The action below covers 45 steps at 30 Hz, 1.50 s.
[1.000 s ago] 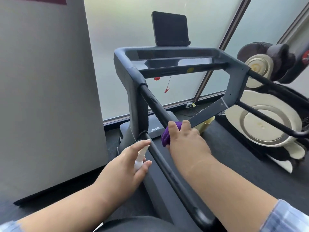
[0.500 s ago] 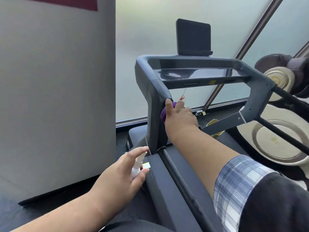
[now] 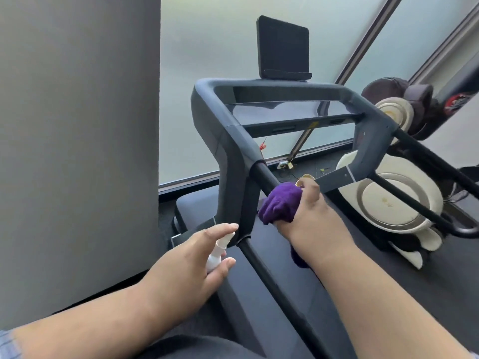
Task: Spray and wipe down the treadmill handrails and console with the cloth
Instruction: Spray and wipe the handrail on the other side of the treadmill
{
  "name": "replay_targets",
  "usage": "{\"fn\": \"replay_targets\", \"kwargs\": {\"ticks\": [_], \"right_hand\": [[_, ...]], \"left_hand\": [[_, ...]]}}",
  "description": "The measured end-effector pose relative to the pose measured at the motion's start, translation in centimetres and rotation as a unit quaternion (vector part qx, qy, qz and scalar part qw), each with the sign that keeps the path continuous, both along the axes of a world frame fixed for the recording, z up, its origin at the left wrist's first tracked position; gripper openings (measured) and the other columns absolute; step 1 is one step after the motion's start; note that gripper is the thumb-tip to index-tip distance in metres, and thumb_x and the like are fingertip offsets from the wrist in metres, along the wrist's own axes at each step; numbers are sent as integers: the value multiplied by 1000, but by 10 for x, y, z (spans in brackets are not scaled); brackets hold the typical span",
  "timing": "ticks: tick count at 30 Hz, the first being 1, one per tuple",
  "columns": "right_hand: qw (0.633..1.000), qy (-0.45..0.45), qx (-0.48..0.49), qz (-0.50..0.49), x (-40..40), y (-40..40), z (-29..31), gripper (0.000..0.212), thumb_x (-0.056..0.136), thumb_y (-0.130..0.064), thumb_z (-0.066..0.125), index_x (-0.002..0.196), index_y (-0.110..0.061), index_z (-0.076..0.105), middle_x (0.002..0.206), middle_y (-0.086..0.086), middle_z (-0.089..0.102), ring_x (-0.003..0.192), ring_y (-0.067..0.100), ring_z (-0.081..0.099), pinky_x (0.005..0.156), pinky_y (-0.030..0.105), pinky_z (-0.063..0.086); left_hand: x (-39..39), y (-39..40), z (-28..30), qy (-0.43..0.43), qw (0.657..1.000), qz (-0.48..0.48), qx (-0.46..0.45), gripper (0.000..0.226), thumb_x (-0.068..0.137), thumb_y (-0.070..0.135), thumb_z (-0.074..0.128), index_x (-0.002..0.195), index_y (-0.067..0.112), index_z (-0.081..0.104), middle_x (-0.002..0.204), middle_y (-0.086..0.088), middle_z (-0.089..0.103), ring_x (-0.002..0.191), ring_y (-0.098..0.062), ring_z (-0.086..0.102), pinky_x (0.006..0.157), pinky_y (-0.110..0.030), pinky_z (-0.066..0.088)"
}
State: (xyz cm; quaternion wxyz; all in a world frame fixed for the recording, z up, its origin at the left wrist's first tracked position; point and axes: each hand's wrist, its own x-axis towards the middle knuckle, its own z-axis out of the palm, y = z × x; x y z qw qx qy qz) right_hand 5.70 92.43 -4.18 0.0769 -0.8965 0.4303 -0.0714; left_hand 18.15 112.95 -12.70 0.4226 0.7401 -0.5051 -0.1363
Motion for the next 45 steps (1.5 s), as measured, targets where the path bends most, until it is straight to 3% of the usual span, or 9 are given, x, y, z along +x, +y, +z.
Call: {"fn": "replay_targets", "kwargs": {"ticks": [4,7,11,15,24,31,36,42,45], "right_hand": [[998,-9,3,-60,7,2,-1,71,71,-55,78,124,-22,45,128,5,47,101,30,61,84,39,51],[995,52,-58,-70,33,-1,-3,62,76,-51,76,111,-15,40,110,8,57,94,30,65,72,36,50],[989,79,-108,-57,75,-11,-3,65,76,-47,78,115,-12,39,112,11,58,99,32,66,73,36,52],[991,93,-80,-46,108,-19,1,70,75,-43,79,122,-11,38,114,12,53,103,34,63,76,41,57],[996,90,-11,-24,100,-26,11,60,73,-34,69,120,-17,35,104,9,52,97,38,62,69,39,48],[996,83,4,-33,55,-17,11,61,73,-35,71,119,-16,36,97,6,50,85,33,56,66,37,46],[996,71,40,-22,5,-13,10,64,71,-44,69,118,-16,35,89,4,50,80,31,53,69,35,44],[994,73,82,-6,-70,-3,11,59,68,-45,66,109,-19,31,81,0,48,82,32,53,70,35,44],[994,60,96,7,-110,4,9,57,69,-44,65,108,-19,31,82,-2,47,85,33,56,74,37,48]], "left_hand": [[22,-8,-3,-9,999,-40,6,61,89,48,59,127,75,20,112,41,45,92,11,53,68,-7,38],[41,-13,-6,-6,998,-55,8,61,89,46,61,129,71,24,109,39,48,87,12,54,67,-3,38],[51,-17,-9,1,998,-60,6,60,87,45,63,130,68,29,111,39,49,89,16,55,73,2,36],[52,-20,-12,16,997,-73,9,58,87,50,61,131,69,29,116,39,47,96,12,57,77,2,36],[13,-15,-10,2,991,-127,34,59,85,58,53,129,76,18,118,36,51,100,11,55,82,1,35],[-40,1,-9,-16,990,-128,49,54,83,67,40,126,79,9,131,25,47,101,6,57,84,-7,40],[-76,3,3,-2,998,-62,17,55,86,58,51,128,76,20,117,47,44,99,20,49,81,2,33],[-138,2,16,-3,1000,12,-11,52,83,58,51,126,73,25,110,24,58,89,4,57,78,-16,44],[-175,4,18,-16,999,30,-11,53,85,53,54,125,72,26,104,23,60,89,5,58,73,-8,41]]}}
